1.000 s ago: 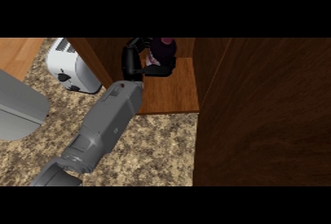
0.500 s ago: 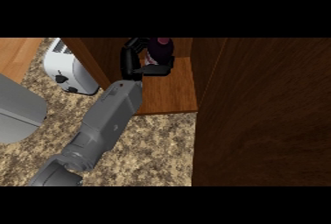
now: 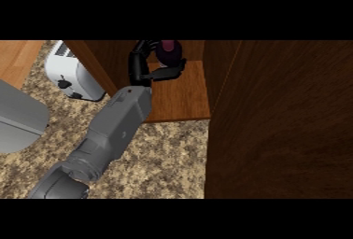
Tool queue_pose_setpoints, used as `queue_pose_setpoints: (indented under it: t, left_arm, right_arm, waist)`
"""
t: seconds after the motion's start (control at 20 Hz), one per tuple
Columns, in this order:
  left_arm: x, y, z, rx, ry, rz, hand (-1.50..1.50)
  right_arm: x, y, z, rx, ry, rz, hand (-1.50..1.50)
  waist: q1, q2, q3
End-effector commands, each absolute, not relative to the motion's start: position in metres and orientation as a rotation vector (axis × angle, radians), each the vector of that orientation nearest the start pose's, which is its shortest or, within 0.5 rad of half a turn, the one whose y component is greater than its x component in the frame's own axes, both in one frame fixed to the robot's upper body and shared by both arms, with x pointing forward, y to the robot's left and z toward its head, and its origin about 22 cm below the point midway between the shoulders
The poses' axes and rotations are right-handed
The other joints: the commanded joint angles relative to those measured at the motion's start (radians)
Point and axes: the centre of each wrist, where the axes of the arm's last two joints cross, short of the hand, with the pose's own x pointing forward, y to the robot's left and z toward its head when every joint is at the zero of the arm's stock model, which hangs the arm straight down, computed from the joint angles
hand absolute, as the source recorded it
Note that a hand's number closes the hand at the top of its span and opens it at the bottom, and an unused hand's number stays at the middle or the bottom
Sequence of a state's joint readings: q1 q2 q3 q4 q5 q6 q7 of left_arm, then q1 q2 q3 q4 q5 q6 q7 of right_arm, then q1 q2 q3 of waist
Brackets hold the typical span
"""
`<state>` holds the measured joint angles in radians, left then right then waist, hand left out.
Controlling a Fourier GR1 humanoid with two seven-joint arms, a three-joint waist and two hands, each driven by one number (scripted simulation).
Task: Pick up the wine, place it into the cabinet and close the cabinet
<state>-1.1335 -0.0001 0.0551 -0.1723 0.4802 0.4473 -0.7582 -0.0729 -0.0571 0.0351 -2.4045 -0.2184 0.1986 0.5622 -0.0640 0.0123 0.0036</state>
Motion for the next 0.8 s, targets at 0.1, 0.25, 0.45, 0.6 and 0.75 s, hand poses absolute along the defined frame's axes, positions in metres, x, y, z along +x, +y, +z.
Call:
queue_pose_setpoints:
  t: [0.1,0.25,0.45,0.6,0.75]
  left_arm:
    - [0.427,0.115,0.018,0.255,-1.798,0.208,-1.50]
    - [0.425,0.121,0.013,0.252,-1.800,0.191,-1.50]
    - [0.421,0.114,0.007,0.320,-1.796,0.156,-1.50]
    - [0.414,0.123,-0.007,0.316,-1.796,0.130,-1.50]
    - [0.423,0.139,0.005,0.338,-1.785,0.141,-1.50]
  right_arm:
    - [0.165,-0.222,0.195,0.313,-1.924,0.320,-1.50]
    - [0.156,-0.219,0.199,0.310,-1.934,0.314,-1.50]
    - [0.170,-0.221,0.191,0.319,-1.941,0.322,-1.50]
    - [0.168,-0.215,0.200,0.315,-1.913,0.312,-1.50]
    - [0.159,-0.220,0.203,0.298,-1.944,0.309,-1.50]
  waist:
    - [0.006,0.010,-0.004]
    - [-0.001,0.011,-0.005]
    - [-0.012,0.019,-0.004]
    - [0.002,0.014,-0.005]
    - [-0.006,0.014,-0.005]
